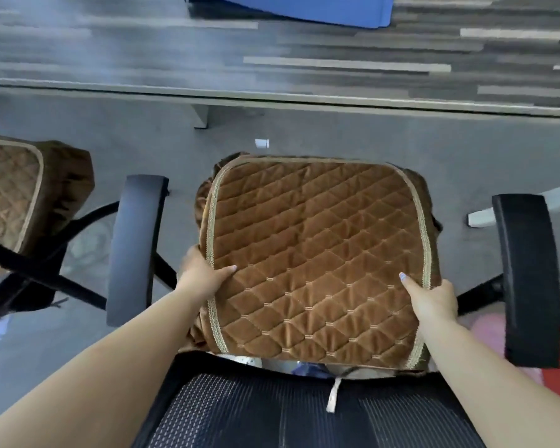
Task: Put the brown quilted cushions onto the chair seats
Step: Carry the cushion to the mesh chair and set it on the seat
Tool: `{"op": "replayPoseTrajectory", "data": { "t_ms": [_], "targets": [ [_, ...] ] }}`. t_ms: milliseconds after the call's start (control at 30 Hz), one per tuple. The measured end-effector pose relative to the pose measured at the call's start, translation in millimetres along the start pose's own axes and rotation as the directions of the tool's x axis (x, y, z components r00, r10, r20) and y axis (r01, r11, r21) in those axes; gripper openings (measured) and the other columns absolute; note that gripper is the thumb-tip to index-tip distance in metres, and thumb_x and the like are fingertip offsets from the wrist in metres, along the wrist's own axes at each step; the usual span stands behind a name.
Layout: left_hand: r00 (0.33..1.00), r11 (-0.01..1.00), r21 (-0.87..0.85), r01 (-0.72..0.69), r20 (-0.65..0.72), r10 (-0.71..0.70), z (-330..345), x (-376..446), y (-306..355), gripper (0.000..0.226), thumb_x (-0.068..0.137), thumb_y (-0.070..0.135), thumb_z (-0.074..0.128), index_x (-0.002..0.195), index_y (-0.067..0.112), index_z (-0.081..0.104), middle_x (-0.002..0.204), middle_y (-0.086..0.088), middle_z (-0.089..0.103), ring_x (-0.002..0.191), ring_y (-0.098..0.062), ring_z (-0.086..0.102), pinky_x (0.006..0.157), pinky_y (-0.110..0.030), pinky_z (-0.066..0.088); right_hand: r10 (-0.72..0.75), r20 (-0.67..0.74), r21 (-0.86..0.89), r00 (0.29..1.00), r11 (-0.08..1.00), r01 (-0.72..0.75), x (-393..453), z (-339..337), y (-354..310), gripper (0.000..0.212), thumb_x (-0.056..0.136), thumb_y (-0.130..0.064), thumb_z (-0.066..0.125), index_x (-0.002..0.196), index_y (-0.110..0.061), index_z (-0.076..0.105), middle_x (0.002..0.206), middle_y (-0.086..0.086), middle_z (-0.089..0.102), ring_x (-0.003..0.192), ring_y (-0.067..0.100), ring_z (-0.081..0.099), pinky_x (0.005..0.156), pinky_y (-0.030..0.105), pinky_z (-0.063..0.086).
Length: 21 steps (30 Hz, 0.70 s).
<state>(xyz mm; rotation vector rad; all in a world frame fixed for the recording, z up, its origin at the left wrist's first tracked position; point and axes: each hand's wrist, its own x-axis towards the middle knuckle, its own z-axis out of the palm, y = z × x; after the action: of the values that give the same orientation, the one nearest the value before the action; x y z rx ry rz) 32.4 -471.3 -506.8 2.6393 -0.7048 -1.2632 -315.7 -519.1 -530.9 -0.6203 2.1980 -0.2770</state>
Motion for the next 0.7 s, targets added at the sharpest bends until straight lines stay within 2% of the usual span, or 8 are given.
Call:
{"op": "replayPoseTrajectory", "data": {
  "t_ms": [67,233,467,567,700],
  "targets": [
    [0.999,0.995,0.087,0.04,-0.024,-0.038,8,9,-4,0.085,0.07,0.04,0.081,0.134,0.007,0.036,0.135,-0.014,0.048,0.121,-0.037,0.05,0.091,-0.047,0.048,-0.012,0.011,-0.02,1.0,1.0,0.012,5,6,9,0.076,0.078,-0.037,0.074,0.135,-0.001,0.038,0.132,0.02,0.053,0.116,0.04,0.053,0.094,0.045,0.045],
    [0.996,0.973,0.218,0.081,-0.044,-0.073,31,27,-24,0.09,0.068,0.049,0.079,0.135,0.008,0.036,0.134,-0.017,0.049,0.124,-0.039,0.047,0.101,-0.051,0.042,-0.011,0.005,-0.041,1.0,0.999,0.011,14,18,31,0.079,0.077,-0.033,0.075,0.138,-0.002,0.035,0.133,0.017,0.051,0.119,0.037,0.052,0.097,0.045,0.044],
    [0.998,0.979,0.191,0.063,-0.006,-0.063,46,29,-33,0.088,0.074,0.042,0.077,0.143,0.013,0.03,0.142,-0.019,0.039,0.132,-0.04,0.037,0.11,-0.048,0.034,0.009,0.012,-0.001,1.0,1.0,-0.009,15,23,38,0.088,0.075,-0.033,0.077,0.146,-0.014,0.028,0.146,0.015,0.04,0.13,0.036,0.043,0.105,0.05,0.039],
    [0.997,0.992,0.119,-0.046,-0.06,0.054,47,30,-29,0.088,0.078,0.035,0.075,0.148,0.017,0.025,0.147,-0.017,0.033,0.136,-0.038,0.032,0.111,-0.049,0.029,-0.085,-0.005,0.03,0.996,0.996,0.086,13,20,21,0.084,0.08,-0.03,0.073,0.148,-0.02,0.025,0.15,0.01,0.034,0.134,0.033,0.038,0.107,0.049,0.037],
    [0.992,0.993,0.038,-0.114,-0.046,0.116,46,42,-18,0.097,0.075,0.034,0.077,0.151,0.02,0.018,0.15,-0.015,0.033,0.137,-0.037,0.033,0.113,-0.052,0.03,-0.249,-0.007,-0.041,0.968,0.968,0.249,22,19,-8,0.073,0.086,-0.023,0.067,0.147,-0.015,0.028,0.149,0.012,0.036,0.135,0.032,0.037,0.106,0.042,0.034]
  ]
}}
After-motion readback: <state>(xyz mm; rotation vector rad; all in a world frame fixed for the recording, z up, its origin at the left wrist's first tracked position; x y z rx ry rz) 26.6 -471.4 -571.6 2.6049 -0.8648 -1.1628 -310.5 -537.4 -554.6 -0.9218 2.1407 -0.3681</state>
